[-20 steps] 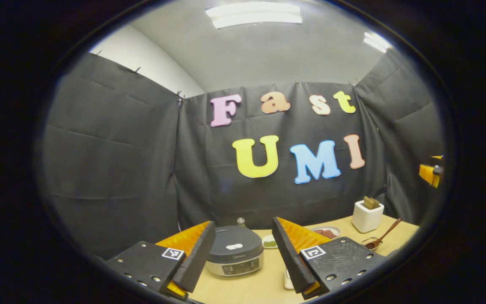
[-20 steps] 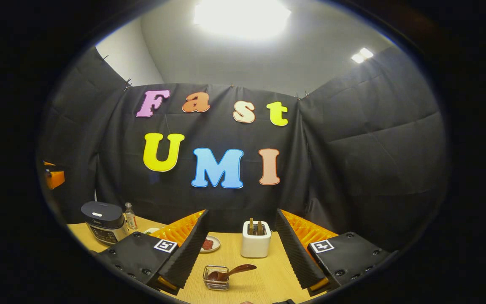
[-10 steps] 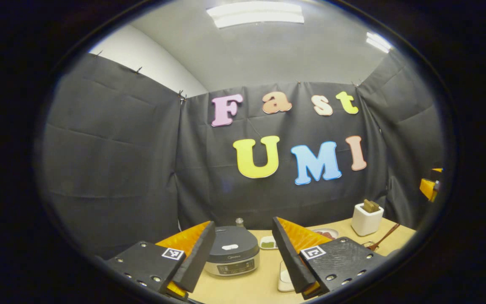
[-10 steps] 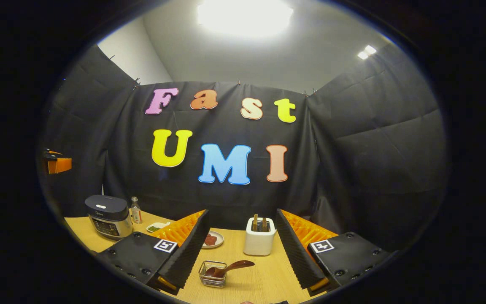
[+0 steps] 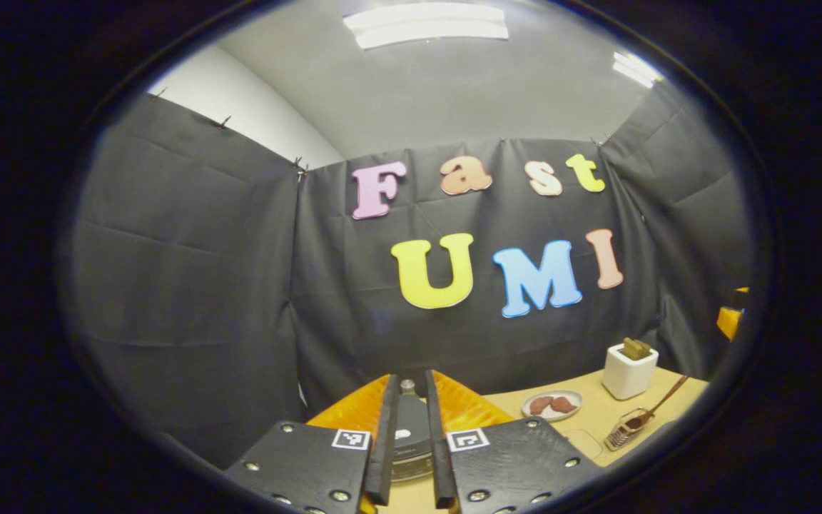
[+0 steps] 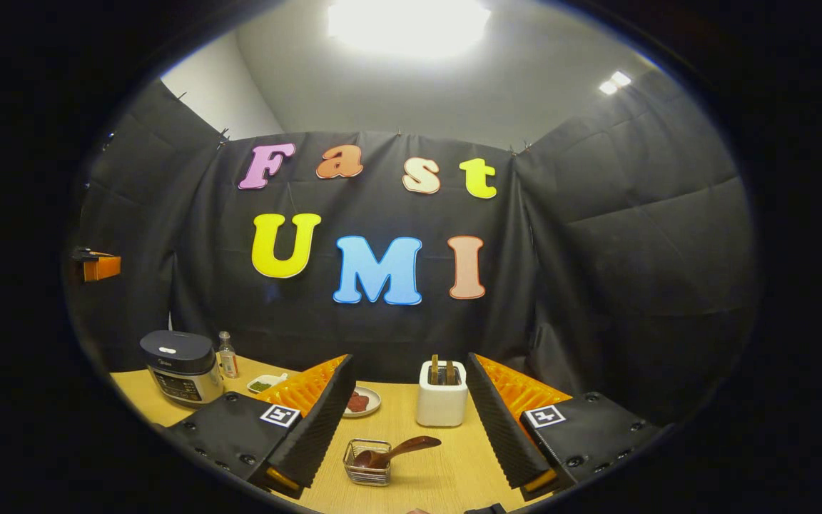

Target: Close the left gripper, press the button to open the rice cooker; take a wooden spoon from the chopstick holder with the right hand, scoop a spoonful of rice and pour it into the rice cooker, then put the wooden spoon back into the chopstick holder.

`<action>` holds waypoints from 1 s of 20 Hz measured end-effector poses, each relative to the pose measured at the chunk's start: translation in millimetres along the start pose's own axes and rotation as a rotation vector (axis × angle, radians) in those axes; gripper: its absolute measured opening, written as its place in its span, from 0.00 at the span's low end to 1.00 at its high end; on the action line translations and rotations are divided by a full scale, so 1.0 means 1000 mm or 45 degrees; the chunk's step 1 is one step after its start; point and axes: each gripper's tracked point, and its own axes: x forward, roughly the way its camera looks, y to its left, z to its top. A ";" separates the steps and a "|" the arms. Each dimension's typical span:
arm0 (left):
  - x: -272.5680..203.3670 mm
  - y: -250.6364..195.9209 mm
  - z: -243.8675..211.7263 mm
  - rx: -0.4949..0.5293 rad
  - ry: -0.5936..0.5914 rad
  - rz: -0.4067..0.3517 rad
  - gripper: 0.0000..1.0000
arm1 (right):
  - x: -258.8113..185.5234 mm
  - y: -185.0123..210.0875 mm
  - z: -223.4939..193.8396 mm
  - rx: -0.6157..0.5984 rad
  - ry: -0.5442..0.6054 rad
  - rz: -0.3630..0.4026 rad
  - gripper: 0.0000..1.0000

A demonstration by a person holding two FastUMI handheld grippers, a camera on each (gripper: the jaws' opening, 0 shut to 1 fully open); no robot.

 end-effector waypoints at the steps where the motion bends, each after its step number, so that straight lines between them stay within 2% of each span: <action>1: 0.011 0.005 -0.004 -0.015 0.008 -0.003 0.16 | 0.003 0.002 0.000 -0.015 0.004 -0.012 0.98; 2: 0.021 0.001 -0.014 -0.033 0.020 -0.027 0.09 | 0.005 0.004 -0.002 -0.023 0.008 -0.024 0.98; 4: 0.040 0.009 -0.027 -0.054 0.049 -0.047 0.01 | 0.011 0.010 0.000 -0.017 0.011 -0.050 0.99; 13: 0.122 0.018 -0.128 -0.101 0.227 -0.146 0.01 | 0.035 0.036 -0.013 -0.054 0.069 -0.155 0.96; 14: 0.127 0.018 -0.143 -0.103 0.256 -0.156 0.01 | 0.038 0.037 -0.016 -0.061 0.080 -0.163 0.99; 20: 0.147 0.011 -0.213 -0.112 0.393 -0.210 0.01 | 0.047 0.044 -0.021 -0.074 0.106 -0.221 0.97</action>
